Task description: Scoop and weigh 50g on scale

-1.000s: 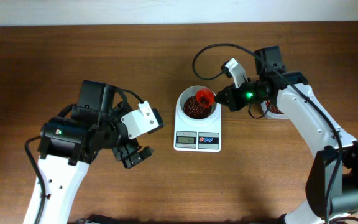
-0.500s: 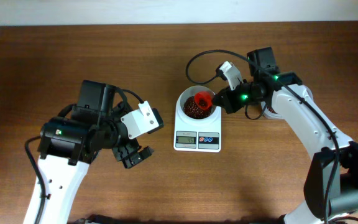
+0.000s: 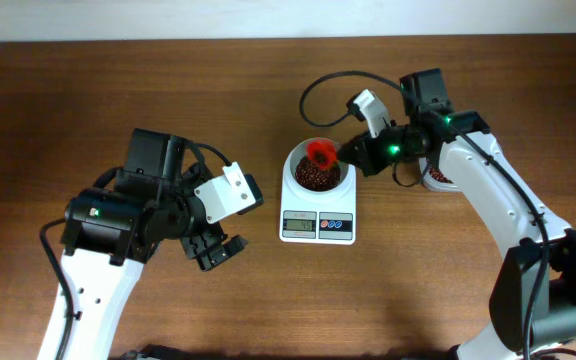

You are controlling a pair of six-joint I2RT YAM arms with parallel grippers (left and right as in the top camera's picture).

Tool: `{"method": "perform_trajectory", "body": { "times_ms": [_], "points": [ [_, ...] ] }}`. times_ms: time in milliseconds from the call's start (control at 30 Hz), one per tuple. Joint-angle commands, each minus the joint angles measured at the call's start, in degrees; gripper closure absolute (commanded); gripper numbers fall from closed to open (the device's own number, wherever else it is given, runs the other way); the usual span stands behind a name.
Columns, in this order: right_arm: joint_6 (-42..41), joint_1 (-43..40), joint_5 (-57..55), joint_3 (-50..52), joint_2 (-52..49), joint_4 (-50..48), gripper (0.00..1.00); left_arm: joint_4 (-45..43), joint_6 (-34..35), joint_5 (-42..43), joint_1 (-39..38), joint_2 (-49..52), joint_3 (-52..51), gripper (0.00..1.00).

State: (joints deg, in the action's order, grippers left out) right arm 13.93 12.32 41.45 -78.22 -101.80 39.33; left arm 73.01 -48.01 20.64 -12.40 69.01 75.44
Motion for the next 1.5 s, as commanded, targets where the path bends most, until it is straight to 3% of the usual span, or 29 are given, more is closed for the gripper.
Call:
{"method": "perform_trajectory", "body": {
  "times_ms": [0, 67, 200, 367, 400, 500, 733, 833, 967, 1467],
  "points": [
    [0.17, -0.24, -1.36, -0.87, 1.73, -0.74, 0.96, -0.07, -0.72, 1.03, 0.20, 0.24, 0.42, 0.01],
    [-1.38, 0.68, -11.21, -0.87, 1.70, 1.53, 0.96, -0.07, -0.72, 1.01, 0.20, 0.24, 0.42, 0.01],
    [-1.38, 1.18, -11.04, -0.87, 1.79, 1.64, 0.96, -0.07, -0.72, 1.03, 0.20, 0.24, 0.42, 0.01],
    [-0.37, 0.76, 0.92, -0.90, 3.87, -0.48, 0.96, -0.07, -0.72, 1.01, 0.20, 0.24, 0.42, 0.01],
    [0.39, 0.66, -0.22, -0.90, 4.07, -0.55, 0.96, -0.07, -0.72, 1.01, 0.20, 0.24, 0.42, 0.01],
    [-1.40, 1.51, -17.29, -0.87, 4.00, 4.11, 0.96, -0.07, -0.72, 1.03, 0.20, 0.24, 0.42, 0.01],
    [-1.36, 1.88, -8.24, -0.87, 4.07, 1.88, 0.96, -0.07, -0.72, 1.03, 0.20, 0.24, 0.42, 0.01],
    [-1.33, 1.81, 0.74, -0.90, 4.33, -1.03, 0.96, -0.07, -0.72, 1.03, 0.20, 0.24, 0.42, 0.01],
    [-5.09, 3.21, -19.10, -0.87, 4.28, 2.10, 0.96, -0.07, -0.72, 1.01, 0.20, 0.24, 0.42, 0.01],
    [-5.01, 4.02, -10.08, -0.90, 4.72, 1.36, 0.96, -0.07, -0.72, 1.03, 0.20, 0.24, 0.42, 0.01]
  ]
}}
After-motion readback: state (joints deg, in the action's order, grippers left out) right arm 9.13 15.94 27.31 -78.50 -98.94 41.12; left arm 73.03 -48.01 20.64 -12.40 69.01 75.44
